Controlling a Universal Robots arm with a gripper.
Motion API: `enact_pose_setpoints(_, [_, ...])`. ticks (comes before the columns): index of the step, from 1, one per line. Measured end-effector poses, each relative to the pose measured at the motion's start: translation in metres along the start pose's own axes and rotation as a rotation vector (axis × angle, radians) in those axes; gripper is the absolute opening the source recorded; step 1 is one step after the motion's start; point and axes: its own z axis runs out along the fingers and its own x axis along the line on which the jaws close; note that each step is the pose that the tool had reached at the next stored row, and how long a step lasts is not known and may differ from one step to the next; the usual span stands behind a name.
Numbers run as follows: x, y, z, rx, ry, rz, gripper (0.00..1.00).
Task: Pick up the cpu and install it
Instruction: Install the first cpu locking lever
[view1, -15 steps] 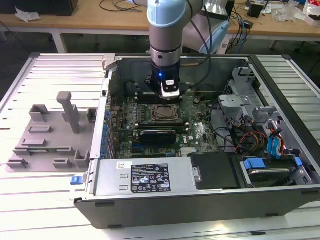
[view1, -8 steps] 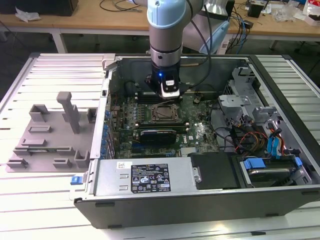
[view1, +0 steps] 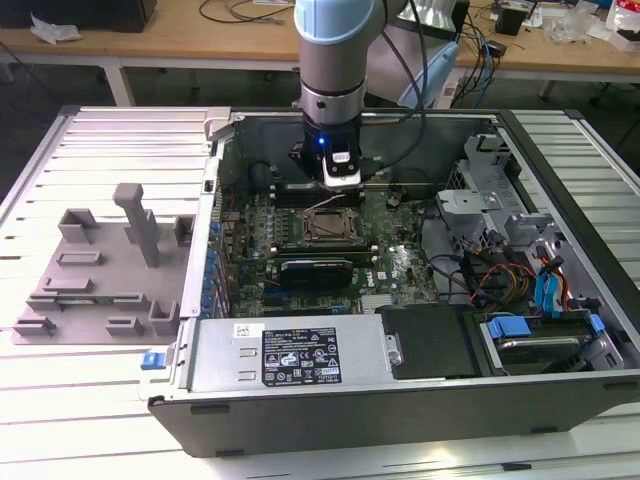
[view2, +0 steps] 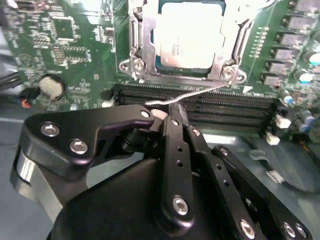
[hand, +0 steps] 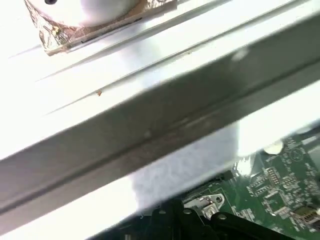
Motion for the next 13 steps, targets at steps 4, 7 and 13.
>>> enact_pose_setpoints(4, [-0.0003, 0.0042, -0.0248, 0.0005, -0.0001, 0.0, 0.11])
enact_pose_setpoints(7, [-0.0003, 0.0075, -0.0415, 0.0006, 0.0, 0.0, 0.11])
enact_pose_setpoints(13, [0.0137, -0.0011, -0.0466, -0.004, -0.0089, -0.001, 0.11])
